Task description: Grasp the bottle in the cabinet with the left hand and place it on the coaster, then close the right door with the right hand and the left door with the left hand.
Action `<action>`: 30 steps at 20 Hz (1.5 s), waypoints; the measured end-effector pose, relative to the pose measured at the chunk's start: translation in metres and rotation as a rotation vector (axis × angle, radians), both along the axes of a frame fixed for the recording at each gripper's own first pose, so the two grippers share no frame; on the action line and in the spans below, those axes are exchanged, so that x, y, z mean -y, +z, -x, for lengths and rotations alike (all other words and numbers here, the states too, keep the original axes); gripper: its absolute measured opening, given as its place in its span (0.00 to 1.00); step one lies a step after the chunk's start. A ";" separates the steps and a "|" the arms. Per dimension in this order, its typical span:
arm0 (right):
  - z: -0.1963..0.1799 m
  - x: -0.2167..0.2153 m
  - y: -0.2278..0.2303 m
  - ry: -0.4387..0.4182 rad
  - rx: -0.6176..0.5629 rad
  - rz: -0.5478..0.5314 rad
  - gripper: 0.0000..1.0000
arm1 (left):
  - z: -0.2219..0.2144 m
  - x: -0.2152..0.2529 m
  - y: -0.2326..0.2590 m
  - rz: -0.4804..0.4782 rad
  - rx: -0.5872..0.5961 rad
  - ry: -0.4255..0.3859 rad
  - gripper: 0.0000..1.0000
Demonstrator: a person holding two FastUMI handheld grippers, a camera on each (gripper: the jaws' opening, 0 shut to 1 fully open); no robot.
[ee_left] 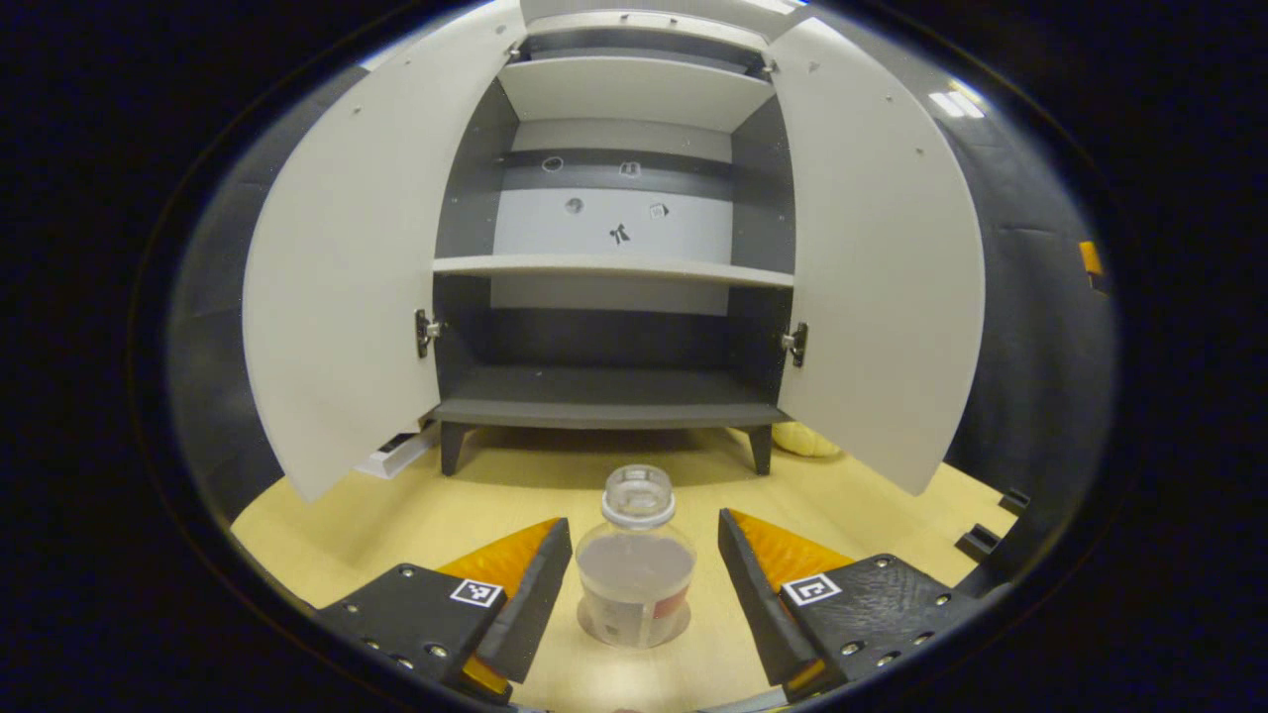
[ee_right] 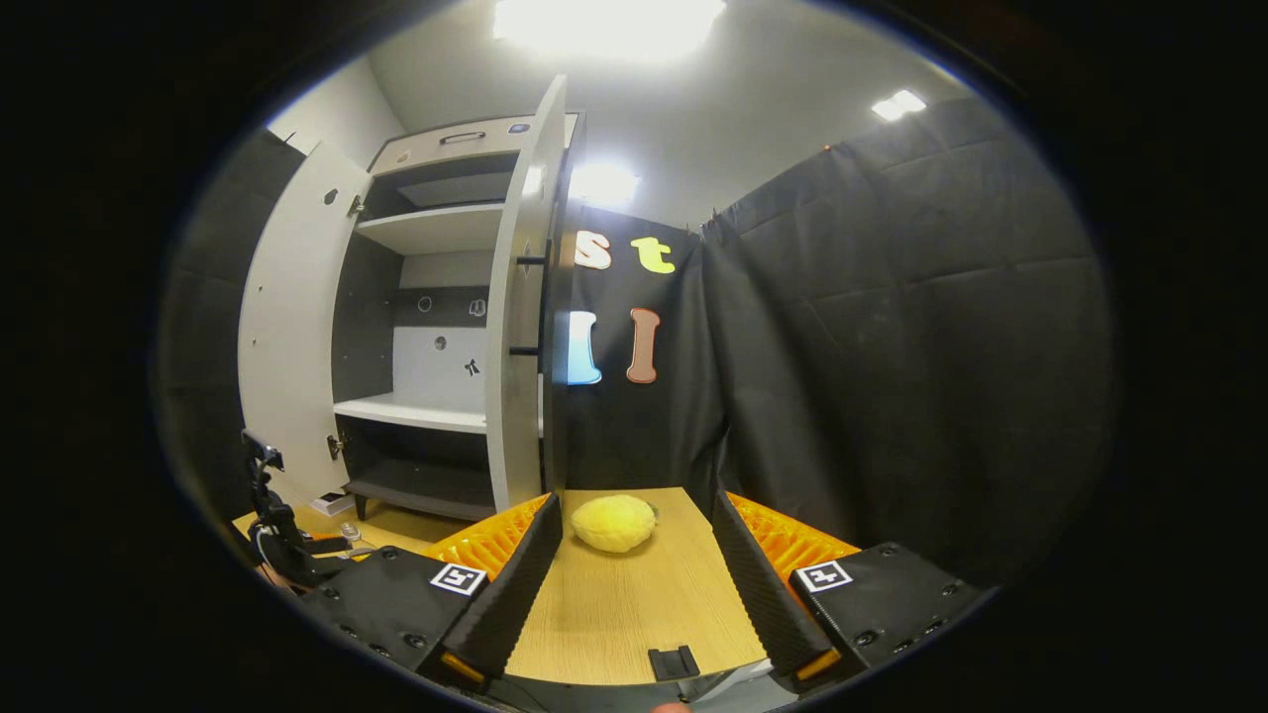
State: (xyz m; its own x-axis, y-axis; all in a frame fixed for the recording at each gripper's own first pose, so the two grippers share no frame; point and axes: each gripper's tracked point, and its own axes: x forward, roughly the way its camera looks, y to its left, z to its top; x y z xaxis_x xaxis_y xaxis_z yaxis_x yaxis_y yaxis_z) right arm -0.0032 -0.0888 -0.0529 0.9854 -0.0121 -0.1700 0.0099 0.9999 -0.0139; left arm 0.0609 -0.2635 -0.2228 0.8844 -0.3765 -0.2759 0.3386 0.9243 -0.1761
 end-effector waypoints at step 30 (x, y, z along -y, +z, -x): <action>-0.177 -0.015 0.081 -0.288 0.112 -0.058 0.97 | 0.027 -0.325 0.171 -0.002 0.176 0.462 0.87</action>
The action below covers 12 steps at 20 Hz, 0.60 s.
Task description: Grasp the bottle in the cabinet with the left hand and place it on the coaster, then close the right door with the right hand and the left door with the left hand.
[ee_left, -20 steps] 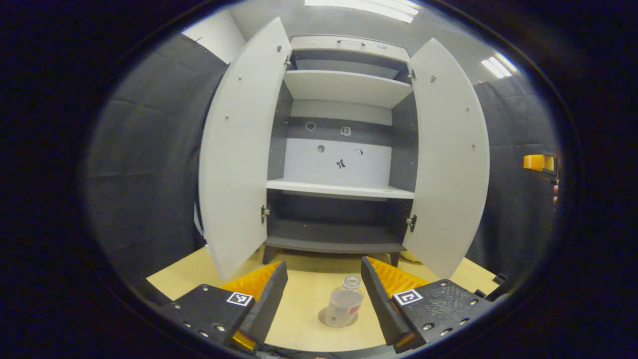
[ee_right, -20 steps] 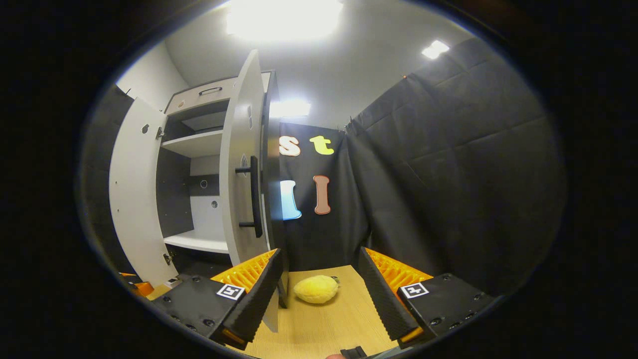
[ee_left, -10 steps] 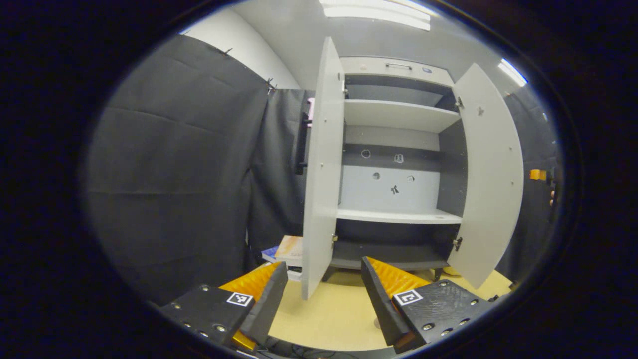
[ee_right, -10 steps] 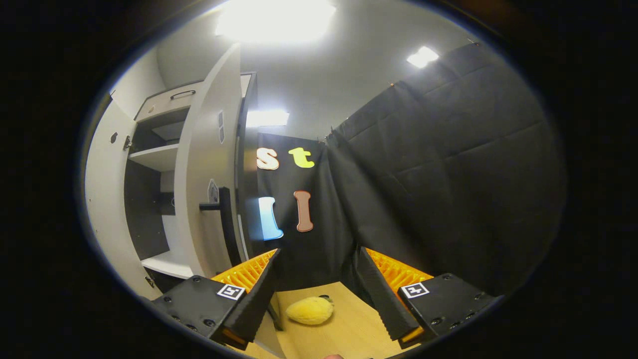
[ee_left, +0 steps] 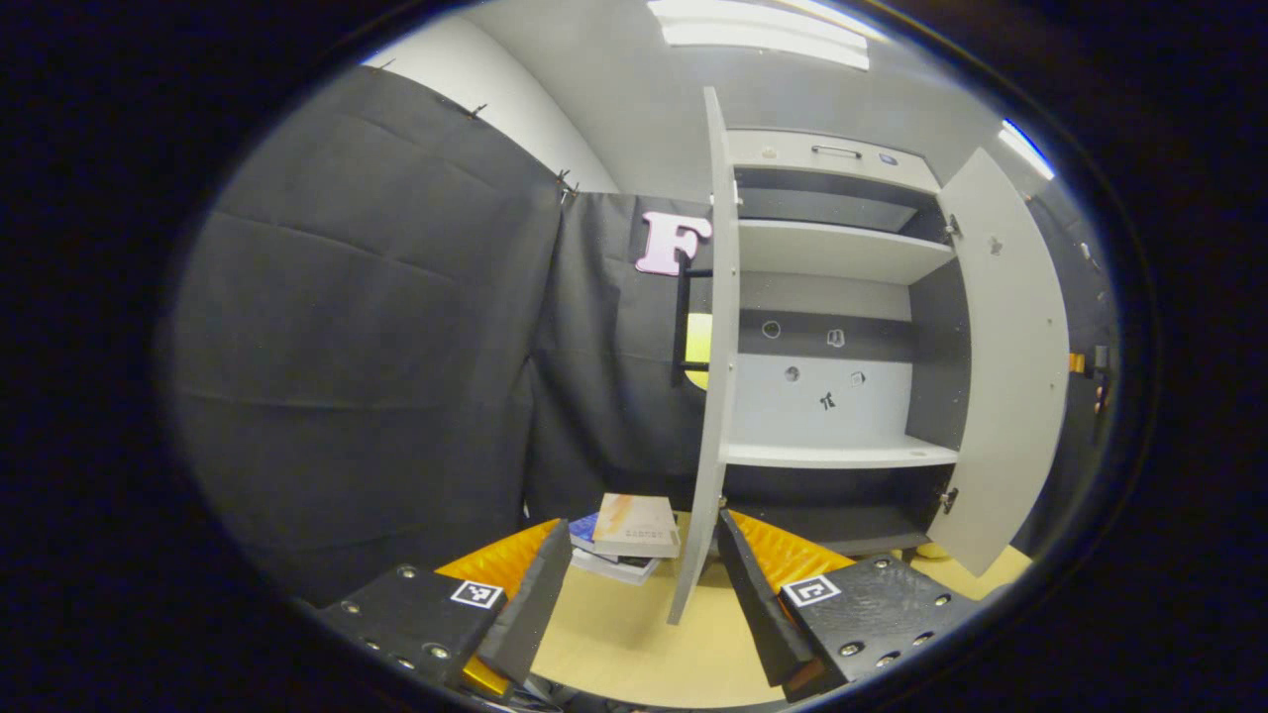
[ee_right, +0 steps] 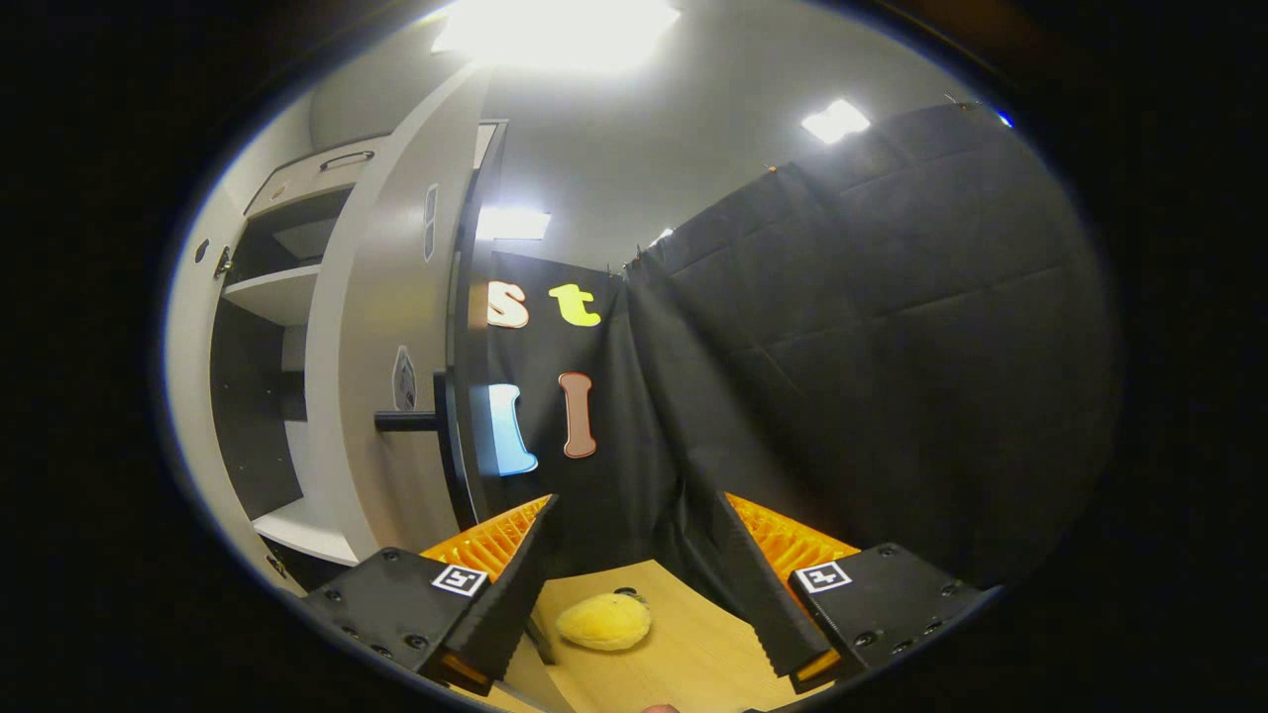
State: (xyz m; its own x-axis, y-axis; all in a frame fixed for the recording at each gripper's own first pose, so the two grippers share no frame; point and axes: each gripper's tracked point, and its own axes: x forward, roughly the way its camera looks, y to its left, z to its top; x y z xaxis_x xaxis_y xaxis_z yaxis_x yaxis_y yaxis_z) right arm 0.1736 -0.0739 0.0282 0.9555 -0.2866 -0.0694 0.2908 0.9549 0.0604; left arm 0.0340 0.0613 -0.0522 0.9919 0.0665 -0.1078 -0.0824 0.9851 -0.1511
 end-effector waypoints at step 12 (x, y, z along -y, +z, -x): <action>0.011 -0.029 0.009 0.013 -0.010 0.099 0.97 | -0.026 -0.027 -0.014 0.013 -0.012 -0.035 0.87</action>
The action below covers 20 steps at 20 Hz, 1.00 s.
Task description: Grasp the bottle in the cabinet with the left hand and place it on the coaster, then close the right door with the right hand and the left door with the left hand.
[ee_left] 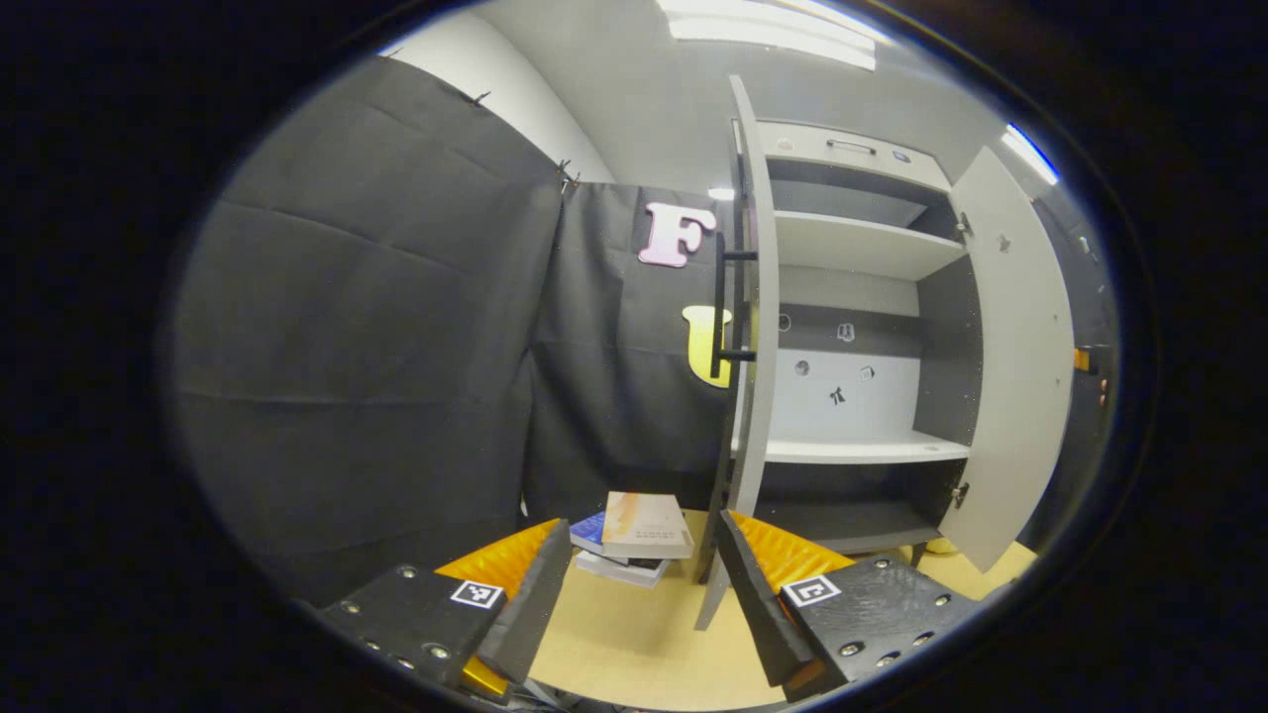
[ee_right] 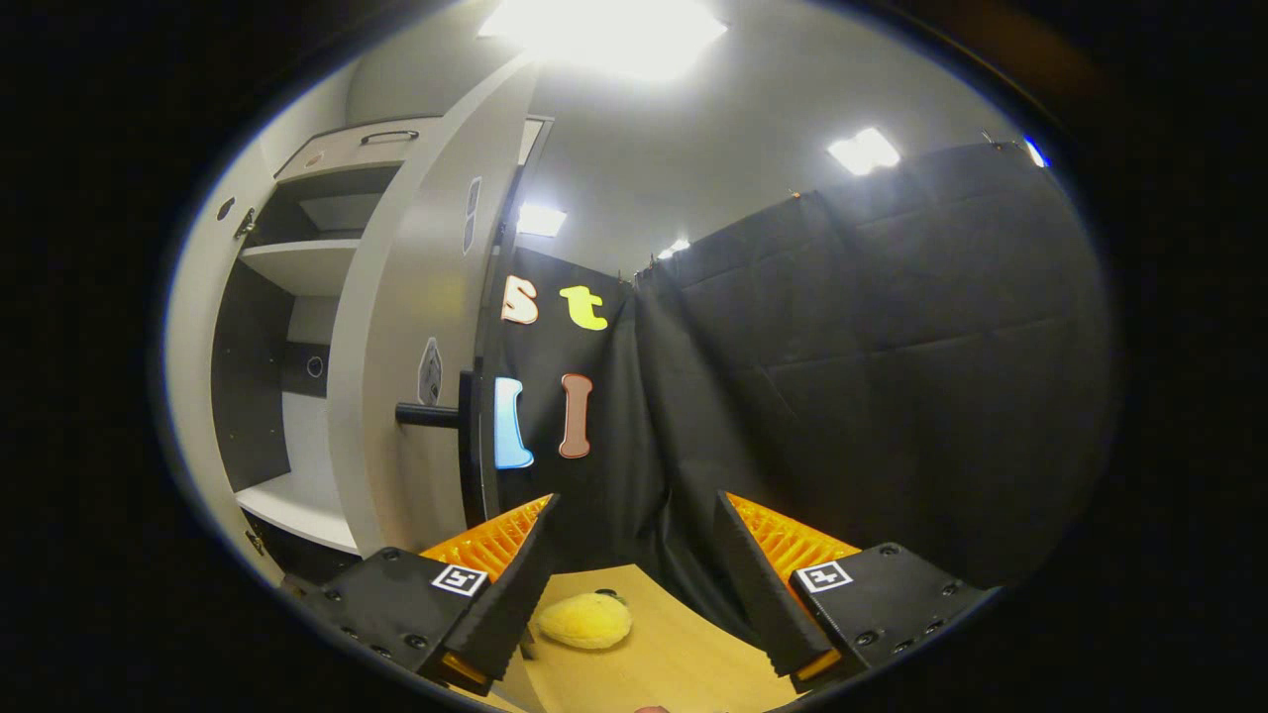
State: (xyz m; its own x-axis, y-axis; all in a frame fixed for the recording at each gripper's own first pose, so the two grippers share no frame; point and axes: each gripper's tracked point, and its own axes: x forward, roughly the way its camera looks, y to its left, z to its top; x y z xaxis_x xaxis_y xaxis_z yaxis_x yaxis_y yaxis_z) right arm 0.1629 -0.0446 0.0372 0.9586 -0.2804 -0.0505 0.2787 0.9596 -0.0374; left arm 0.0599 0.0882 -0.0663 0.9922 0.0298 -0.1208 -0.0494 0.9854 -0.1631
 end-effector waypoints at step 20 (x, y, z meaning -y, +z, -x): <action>-0.028 -0.145 -0.015 0.268 -0.011 -0.105 0.97 | 0.021 -0.067 -0.003 -0.016 -0.019 0.103 0.86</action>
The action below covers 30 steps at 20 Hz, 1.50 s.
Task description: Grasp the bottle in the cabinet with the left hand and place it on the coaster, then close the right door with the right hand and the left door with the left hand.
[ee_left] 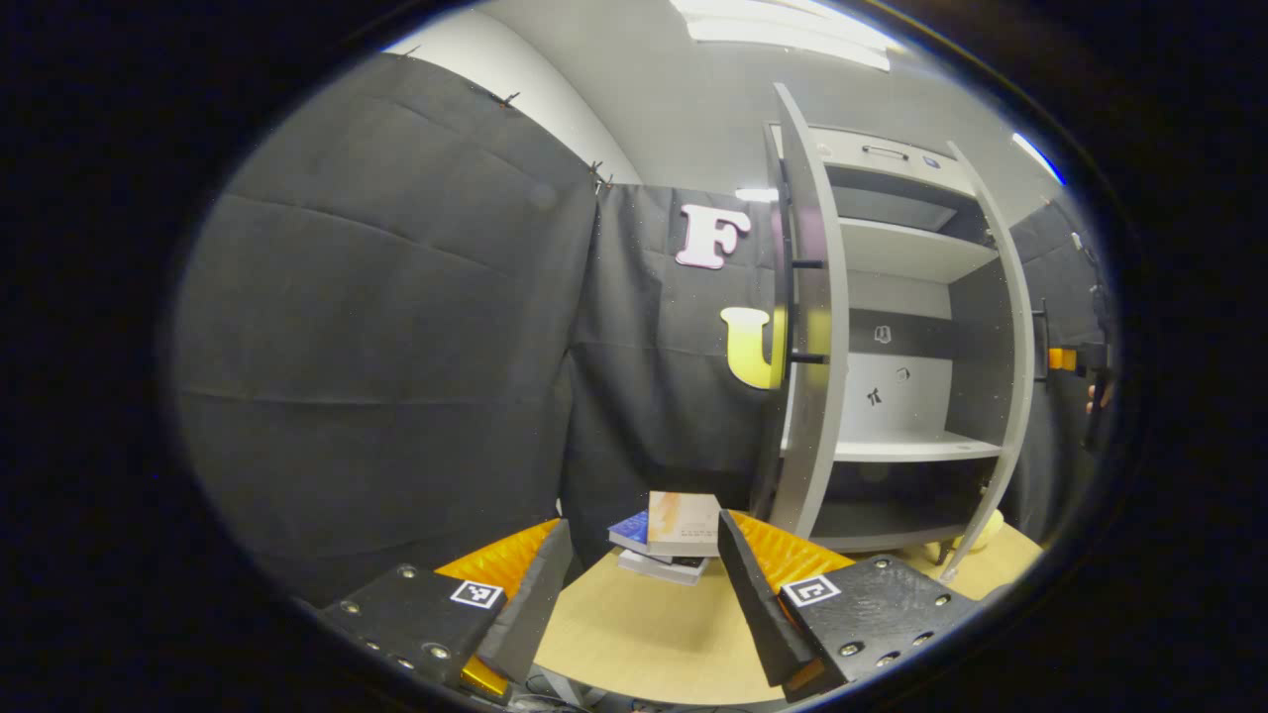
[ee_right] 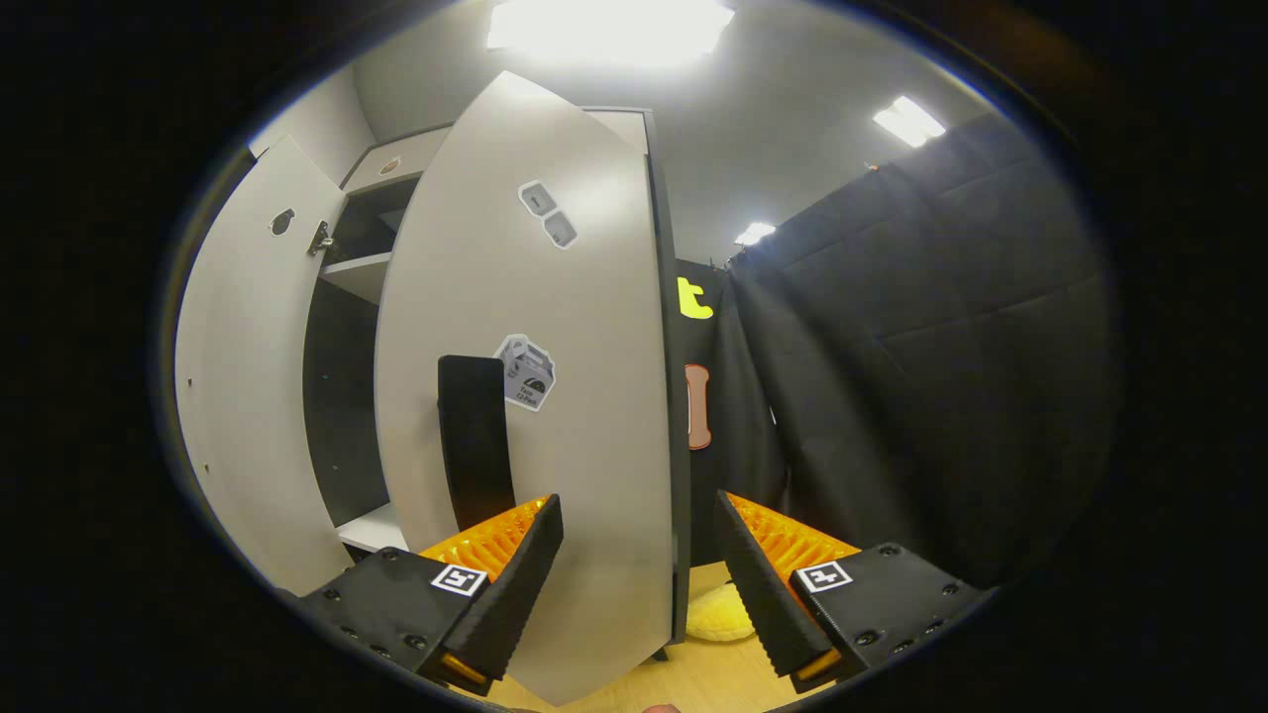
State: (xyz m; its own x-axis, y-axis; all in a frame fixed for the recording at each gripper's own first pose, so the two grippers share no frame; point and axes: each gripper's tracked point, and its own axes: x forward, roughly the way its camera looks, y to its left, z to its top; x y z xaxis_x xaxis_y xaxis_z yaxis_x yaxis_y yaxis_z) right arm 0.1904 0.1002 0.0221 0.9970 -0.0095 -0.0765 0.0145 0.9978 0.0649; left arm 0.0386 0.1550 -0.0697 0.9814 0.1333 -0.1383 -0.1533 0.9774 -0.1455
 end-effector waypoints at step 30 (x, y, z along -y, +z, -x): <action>0.125 0.140 -0.051 -0.049 -0.081 0.091 0.98 | -0.154 0.042 0.120 -0.071 0.107 -0.090 0.88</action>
